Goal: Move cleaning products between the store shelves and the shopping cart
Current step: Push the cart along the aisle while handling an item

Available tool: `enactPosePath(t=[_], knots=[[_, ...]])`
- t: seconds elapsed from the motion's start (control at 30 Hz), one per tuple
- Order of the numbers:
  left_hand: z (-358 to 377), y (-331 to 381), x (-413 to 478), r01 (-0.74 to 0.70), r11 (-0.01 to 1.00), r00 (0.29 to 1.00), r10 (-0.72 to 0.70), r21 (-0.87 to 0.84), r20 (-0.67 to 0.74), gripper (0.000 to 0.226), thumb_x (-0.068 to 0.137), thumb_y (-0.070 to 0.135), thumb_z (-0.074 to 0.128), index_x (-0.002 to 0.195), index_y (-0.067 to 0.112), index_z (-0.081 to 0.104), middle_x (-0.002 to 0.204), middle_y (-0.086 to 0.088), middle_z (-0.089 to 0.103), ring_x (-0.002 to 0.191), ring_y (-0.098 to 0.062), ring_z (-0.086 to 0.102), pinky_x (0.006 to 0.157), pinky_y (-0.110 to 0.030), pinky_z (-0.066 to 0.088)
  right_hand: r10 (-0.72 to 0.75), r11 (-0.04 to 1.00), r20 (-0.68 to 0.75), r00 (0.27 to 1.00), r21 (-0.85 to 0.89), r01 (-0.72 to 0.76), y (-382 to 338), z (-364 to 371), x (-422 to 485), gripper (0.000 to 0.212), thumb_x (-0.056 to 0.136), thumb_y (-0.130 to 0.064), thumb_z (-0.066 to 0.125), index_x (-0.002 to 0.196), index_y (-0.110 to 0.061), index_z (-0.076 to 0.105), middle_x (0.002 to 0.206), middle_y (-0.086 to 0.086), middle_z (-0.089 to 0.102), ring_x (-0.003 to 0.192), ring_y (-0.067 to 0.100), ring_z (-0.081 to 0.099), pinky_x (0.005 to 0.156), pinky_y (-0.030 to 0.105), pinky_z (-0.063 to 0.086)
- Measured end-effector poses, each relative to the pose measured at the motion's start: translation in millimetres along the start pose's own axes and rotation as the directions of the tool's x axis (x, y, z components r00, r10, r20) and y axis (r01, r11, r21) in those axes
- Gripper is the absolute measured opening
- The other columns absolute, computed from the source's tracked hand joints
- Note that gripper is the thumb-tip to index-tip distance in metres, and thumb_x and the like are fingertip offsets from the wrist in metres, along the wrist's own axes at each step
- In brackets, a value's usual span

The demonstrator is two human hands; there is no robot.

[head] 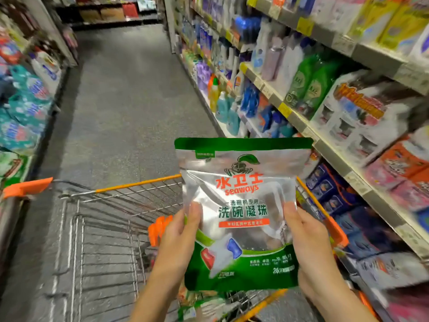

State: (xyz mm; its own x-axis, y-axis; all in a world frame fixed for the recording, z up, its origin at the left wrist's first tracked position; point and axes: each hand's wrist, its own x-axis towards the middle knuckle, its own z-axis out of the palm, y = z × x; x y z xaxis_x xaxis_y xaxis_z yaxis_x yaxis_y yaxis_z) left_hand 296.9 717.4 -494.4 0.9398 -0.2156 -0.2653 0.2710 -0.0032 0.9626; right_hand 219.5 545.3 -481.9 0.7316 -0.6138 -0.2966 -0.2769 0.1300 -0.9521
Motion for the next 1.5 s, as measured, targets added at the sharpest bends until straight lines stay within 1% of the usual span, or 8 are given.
enactPosePath(t=[0.13, 0.37, 0.6, 0.7, 0.9, 1.13, 1.23, 1.5], knots=[[25, 5, -17, -0.068, 0.996, 0.992, 0.061, 0.059, 0.112, 0.048, 0.074, 0.072, 0.057, 0.095, 0.030, 0.069, 0.095, -0.001, 0.074, 0.096, -0.027, 0.069, 0.092, -0.053, 0.050, 0.053, 0.991, -0.085, 0.995, 0.130, -0.042, -7, -31, -24, 0.040, 0.097, -0.040, 0.050, 0.075, -0.022, 0.077, 0.082, 0.008, 0.074, 0.073, 0.023, 0.068, 0.081, 0.048, 0.053], [73, 16, -58, -0.183, 0.981, 0.941, 0.155, 0.070, 0.300, 0.043, 0.077, 0.050, 0.052, 0.093, 0.013, 0.066, 0.075, 0.004, 0.073, 0.069, -0.008, 0.068, 0.062, -0.016, 0.049, -0.010, 0.995, -0.259, 0.966, 0.096, 0.036, -11, -94, -76, 0.045, 0.092, -0.052, 0.047, 0.082, -0.015, 0.071, 0.090, 0.016, 0.073, 0.091, 0.043, 0.067, 0.094, 0.061, 0.048], [140, 27, -133, -0.287, 0.957, 0.832, 0.234, 0.030, 0.504, 0.035, 0.079, 0.053, 0.056, 0.080, 0.019, 0.064, 0.065, 0.008, 0.069, 0.060, -0.003, 0.061, 0.058, -0.016, 0.044, -0.137, 0.984, -0.402, 0.905, 0.046, 0.170, -11, -179, -172, 0.074, 0.070, -0.082, 0.056, 0.091, -0.012, 0.065, 0.105, 0.029, 0.060, 0.099, 0.047, 0.059, 0.095, 0.063, 0.042], [168, 26, -186, -0.350, 0.936, 0.761, 0.303, -0.030, 0.574, 0.047, 0.075, 0.059, 0.056, 0.072, 0.012, 0.057, 0.055, 0.009, 0.053, 0.053, -0.005, 0.046, 0.050, -0.011, 0.036, -0.152, 0.976, -0.475, 0.867, 0.067, 0.208, -10, -218, -230, 0.064, 0.067, -0.072, 0.063, 0.091, -0.013, 0.066, 0.098, 0.022, 0.068, 0.096, 0.041, 0.065, 0.091, 0.059, 0.049], [210, 29, -295, -0.389, 0.916, 0.610, 0.337, -0.100, 0.717, 0.051, 0.070, 0.058, 0.053, 0.071, 0.007, 0.057, 0.055, 0.005, 0.056, 0.053, -0.005, 0.049, 0.050, -0.011, 0.039, -0.205, 0.954, -0.664, 0.719, 0.029, 0.299, -7, -280, -342, 0.039, 0.070, -0.050, 0.058, 0.072, -0.012, 0.064, 0.064, -0.005, 0.068, 0.060, 0.008, 0.059, 0.063, 0.026, 0.044], [244, 32, -372, -0.383, 0.907, 0.430, 0.344, -0.176, 0.835, 0.061, 0.072, 0.061, 0.055, 0.088, 0.003, 0.063, 0.086, -0.024, 0.067, 0.075, -0.025, 0.064, 0.074, -0.041, 0.049, -0.252, 0.928, -0.781, 0.571, -0.028, 0.372, 3, -321, -423, 0.039, 0.070, -0.059, 0.061, 0.062, -0.021, 0.062, 0.062, 0.005, 0.057, 0.064, 0.019, 0.055, 0.070, 0.038, 0.045], [261, 35, -390, -0.397, 0.899, 0.366, 0.339, -0.184, 0.867, 0.071, 0.076, 0.073, 0.058, 0.091, 0.003, 0.061, 0.089, -0.030, 0.062, 0.076, -0.035, 0.064, 0.079, -0.051, 0.051, -0.266, 0.918, -0.835, 0.482, -0.068, 0.390, 4, -334, -439, 0.042, 0.069, -0.056, 0.060, 0.067, -0.014, 0.062, 0.066, 0.009, 0.065, 0.064, 0.017, 0.059, 0.062, 0.024, 0.046], [332, 62, -402, -0.328, 0.912, 0.209, 0.324, -0.246, 0.923, 0.043, 0.073, 0.052, 0.054, 0.095, 0.018, 0.069, 0.083, 0.000, 0.075, 0.082, -0.015, 0.071, 0.076, -0.030, 0.055, -0.242, 0.898, -0.919, 0.313, -0.090, 0.430, -16, -382, -426, 0.033, 0.069, -0.044, 0.062, 0.079, -0.014, 0.072, 0.075, 0.001, 0.075, 0.076, 0.018, 0.070, 0.071, 0.034, 0.053]])
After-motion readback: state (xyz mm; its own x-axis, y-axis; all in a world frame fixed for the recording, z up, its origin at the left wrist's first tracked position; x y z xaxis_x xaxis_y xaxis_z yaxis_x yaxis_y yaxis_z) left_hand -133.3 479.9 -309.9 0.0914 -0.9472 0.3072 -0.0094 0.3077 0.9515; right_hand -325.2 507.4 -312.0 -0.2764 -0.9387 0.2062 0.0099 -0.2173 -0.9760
